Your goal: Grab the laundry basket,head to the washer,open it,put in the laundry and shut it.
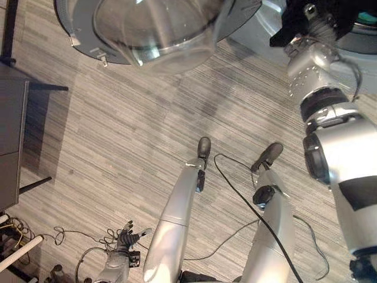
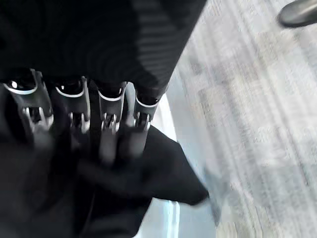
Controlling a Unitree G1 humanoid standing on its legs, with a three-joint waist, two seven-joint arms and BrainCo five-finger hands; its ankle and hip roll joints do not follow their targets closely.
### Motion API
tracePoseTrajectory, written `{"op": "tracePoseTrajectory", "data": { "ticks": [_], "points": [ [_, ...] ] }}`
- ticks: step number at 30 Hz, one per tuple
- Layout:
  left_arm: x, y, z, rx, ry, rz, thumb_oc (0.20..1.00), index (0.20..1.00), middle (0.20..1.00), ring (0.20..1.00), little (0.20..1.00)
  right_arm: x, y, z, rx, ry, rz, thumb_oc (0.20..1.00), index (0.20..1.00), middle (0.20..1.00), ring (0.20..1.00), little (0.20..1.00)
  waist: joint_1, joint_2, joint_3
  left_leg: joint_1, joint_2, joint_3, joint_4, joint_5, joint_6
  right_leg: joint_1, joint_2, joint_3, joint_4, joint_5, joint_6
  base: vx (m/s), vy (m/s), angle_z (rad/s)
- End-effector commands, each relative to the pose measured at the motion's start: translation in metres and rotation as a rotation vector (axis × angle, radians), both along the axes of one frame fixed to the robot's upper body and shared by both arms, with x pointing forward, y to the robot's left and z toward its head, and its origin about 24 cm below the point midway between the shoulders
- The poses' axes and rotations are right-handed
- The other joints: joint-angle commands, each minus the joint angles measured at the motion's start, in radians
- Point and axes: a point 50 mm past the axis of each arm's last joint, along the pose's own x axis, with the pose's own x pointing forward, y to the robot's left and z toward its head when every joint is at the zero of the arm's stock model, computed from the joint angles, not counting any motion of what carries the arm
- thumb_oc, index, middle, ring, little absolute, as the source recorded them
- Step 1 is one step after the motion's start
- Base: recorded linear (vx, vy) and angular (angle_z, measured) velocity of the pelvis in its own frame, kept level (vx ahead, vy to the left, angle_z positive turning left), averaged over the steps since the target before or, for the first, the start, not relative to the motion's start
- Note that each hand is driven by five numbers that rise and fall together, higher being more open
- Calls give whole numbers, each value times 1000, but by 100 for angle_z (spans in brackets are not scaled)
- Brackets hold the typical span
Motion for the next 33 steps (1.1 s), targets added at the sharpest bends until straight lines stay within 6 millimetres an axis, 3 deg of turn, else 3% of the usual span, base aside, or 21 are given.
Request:
{"op": "tracePoseTrajectory", "data": {
  "ticks": [1,3,4,5,6,7,10,12,13,14,15,17,18,20,22,27,28,29,30,31,33],
  "points": [
    [-23,30,-3,87,74,42,1000,1000,1000,1000,1000,-35,-22,82,-78,-293,-104,200,200,200,200,200,39,68,52,-16,-16,-42,-10,-46,-31,14,-3,-4,102,-154,49,44,16,11],
    [-22,28,-3,97,69,26,1000,1000,1000,1000,1000,-54,-17,113,-65,-460,-136,200,200,200,200,200,46,77,43,-27,-23,-44,-11,-44,-31,-1,-12,-2,117,-163,52,33,21,6],
    [-22,27,-3,97,69,25,1000,1000,1000,1000,1000,-54,-17,112,-66,-459,-138,200,200,200,200,200,46,77,42,-28,-23,-44,-11,-44,-31,-3,-12,-2,118,-163,52,23,23,10],
    [-21,25,-3,102,63,14,1000,1000,1000,1000,1000,-68,-15,129,-42,-577,-143,200,200,200,200,200,46,82,38,-31,-25,-45,-12,-43,-32,-9,-14,0,122,-165,54,36,42,13],
    [-24,23,-2,98,45,-4,1000,1000,1000,1000,1000,-119,-29,164,-173,-827,-289,200,200,200,200,200,38,82,21,-47,-34,-52,-13,-38,-34,-30,-21,1,143,-177,59,38,43,18],
    [-24,22,-2,98,44,-9,1000,1000,1000,1000,1000,-119,-30,163,-175,-827,-297,200,200,200,200,200,41,83,18,-49,-36,-52,-12,-38,-34,-32,-23,1,146,-178,59,40,31,19],
    [-33,26,-4,120,63,-27,1000,1000,1000,1000,1000,-125,-74,152,-185,-699,-525,200,200,200,200,200,41,87,4,-60,-43,-58,-7,-40,-36,-43,-28,5,167,-189,60,31,8,19],
    [-35,26,-5,126,66,-29,1000,1000,1000,1000,1000,-125,-83,148,-169,-663,-564,200,200,200,200,200,40,90,-1,-61,-44,-57,-5,-42,-35,-48,-29,8,172,-191,59,19,34,11],
    [-37,27,-5,140,71,-34,1000,1000,1000,1000,1000,-120,-93,140,-193,-579,-596,1000,1000,1000,1000,1000,39,95,-8,-61,-42,-54,4,-45,-34,-56,-32,15,178,-189,57,17,61,3],
    [-36,27,-4,146,67,-41,1000,1000,1000,1000,1000,-115,-94,135,-255,-522,-612,1000,1000,1000,1000,1000,40,96,-11,-63,-41,-50,7,-47,-32,-62,-34,19,178,-186,57,17,81,-5],
    [-31,22,-3,121,50,-51,1000,1000,1000,1000,1000,-101,-103,115,-260,-419,-577,1000,1000,1000,1000,1000,39,107,-8,-66,-36,-41,9,-47,-31,-68,-31,26,178,-181,57,5,43,-9],
    [-29,20,-3,113,45,-54,1000,1000,1000,1000,1000,-97,-107,108,-239,-391,-554,1000,1000,1000,1000,1000,39,111,-5,-64,-34,-38,8,-47,-30,-67,-28,30,175,-180,56,-1,22,-15],
    [-25,17,-3,105,43,-55,1000,1000,1000,1000,1000,-81,-101,91,-182,-355,-465,1000,1000,1000,1000,1000,33,122,3,-62,-30,-34,12,-46,-30,-67,-24,36,175,-179,54,-1,28,-14],
    [-23,18,-3,90,36,-13,1000,1000,1000,1000,1000,-68,-86,79,-204,-356,-398,1000,1000,1000,1000,1000,23,120,11,-53,-24,-29,8,-42,-30,-61,-18,42,165,-173,51,-3,18,-10],
    [-22,17,-3,73,23,20,1000,1000,1000,1000,1000,-63,-61,73,-278,-434,-317,1000,1000,1000,1000,1000,8,114,22,-41,-18,-23,1,-36,-32,-50,-12,44,152,-167,49,-18,-7,-16],
    [-31,25,-7,66,54,103,1000,1000,1000,1000,1000,-54,-23,32,-349,-485,-171,1000,1000,1000,1000,1000,-40,67,51,18,-4,-18,-16,-28,-35,15,12,41,123,-155,43,-36,-40,-15],
    [-31,25,-7,67,54,103,1000,1000,1000,1000,1000,-54,-23,31,-348,-484,-171,1000,1000,1000,1000,1000,-39,66,52,21,-4,-17,-17,-28,-35,17,12,41,123,-155,43,-33,-37,2],
    [-33,24,-10,59,84,131,1000,1000,1000,1000,1000,-49,-8,-3,-329,-457,-97,1000,1000,1000,1000,1000,-64,39,54,53,9,-15,-17,-30,-36,53,24,41,109,-153,37,-53,-106,-7],
    [-33,19,-12,47,85,121,1000,1000,1000,1000,1000,-43,-10,-52,-349,-326,-98,1000,1000,1000,1000,1000,-76,17,55,107,19,-16,-25,-30,-38,118,27,34,81,-150,33,-52,-107,-16],
    [-34,19,-12,49,87,121,1000,1000,1000,1000,1000,-43,-10,-53,-349,-324,-98,1000,1000,1000,1000,1000,-76,17,55,111,19,-16,-28,-30,-39,123,27,33,78,-149,33,-46,-105,-28],
    [-27,10,-12,28,66,84,1000,1000,1000,1000,1000,-39,-11,-88,-287,-240,-90,1000,1000,1000,1000,1000,-81,10,55,165,23,-15,-64,-14,-47,192,31,25,22,-138,34,-43,-67,-21]
  ]
}}
